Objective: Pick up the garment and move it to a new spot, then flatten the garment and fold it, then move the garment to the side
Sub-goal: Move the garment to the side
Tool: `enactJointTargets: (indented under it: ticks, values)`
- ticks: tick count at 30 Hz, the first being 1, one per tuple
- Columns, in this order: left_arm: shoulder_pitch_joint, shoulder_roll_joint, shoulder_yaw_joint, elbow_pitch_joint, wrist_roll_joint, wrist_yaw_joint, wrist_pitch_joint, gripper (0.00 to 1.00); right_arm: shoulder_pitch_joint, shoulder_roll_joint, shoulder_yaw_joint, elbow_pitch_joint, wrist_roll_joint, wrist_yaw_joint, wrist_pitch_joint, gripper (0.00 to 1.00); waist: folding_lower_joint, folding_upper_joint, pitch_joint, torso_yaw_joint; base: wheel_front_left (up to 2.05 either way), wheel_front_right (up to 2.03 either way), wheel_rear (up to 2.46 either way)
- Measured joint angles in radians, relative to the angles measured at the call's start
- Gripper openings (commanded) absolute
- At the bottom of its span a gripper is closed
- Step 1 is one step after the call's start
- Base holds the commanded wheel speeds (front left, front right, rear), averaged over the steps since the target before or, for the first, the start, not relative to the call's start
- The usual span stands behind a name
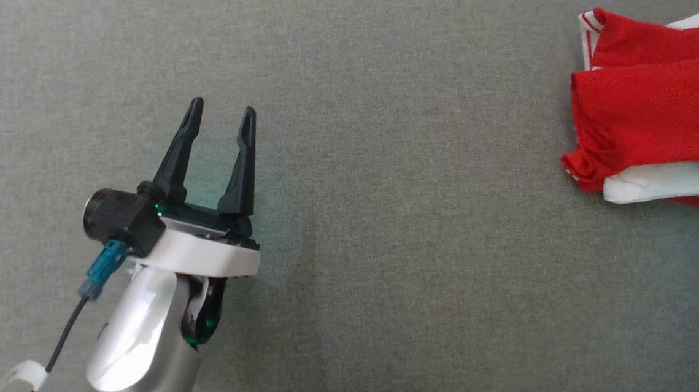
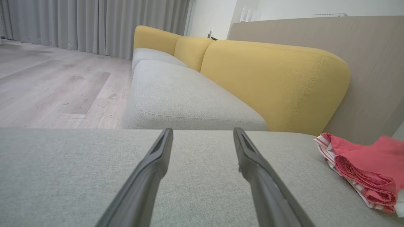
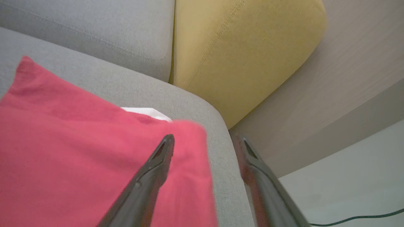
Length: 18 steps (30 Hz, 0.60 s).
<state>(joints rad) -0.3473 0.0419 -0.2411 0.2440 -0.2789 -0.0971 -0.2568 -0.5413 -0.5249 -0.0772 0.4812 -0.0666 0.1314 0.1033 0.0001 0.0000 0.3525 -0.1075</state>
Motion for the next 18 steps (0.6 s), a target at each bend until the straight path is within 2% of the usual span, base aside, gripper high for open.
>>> enactJointTargets:
  ticks: [4, 9, 18]
  values:
    - [0.001, 0.0, 0.019, 0.004, 0.0, 0.0, 0.0, 1.0, 0.0, 0.059, -0.025, -0.036, -0.025, 0.0, -0.027, 1.0, 0.0, 0.0, -0.032, 0.006, 0.0, 0.0, 0.0]
    - [0.013, 0.0, 0.05, 0.006, 0.0, 0.009, 0.0, 1.0, 0.004, 0.145, 0.007, -0.107, -0.005, 0.0, -0.066, 1.0, -0.0001, 0.0, -0.091, 0.016, 0.0, 0.0, 0.0]
    - [0.138, 0.001, 0.112, 0.008, 0.018, 0.035, 0.0, 1.0, 0.132, 0.373, 0.04, -0.214, 0.126, 0.0, -0.183, 1.0, -0.0003, 0.0, -0.242, 0.054, 0.0, 0.0, 0.0]
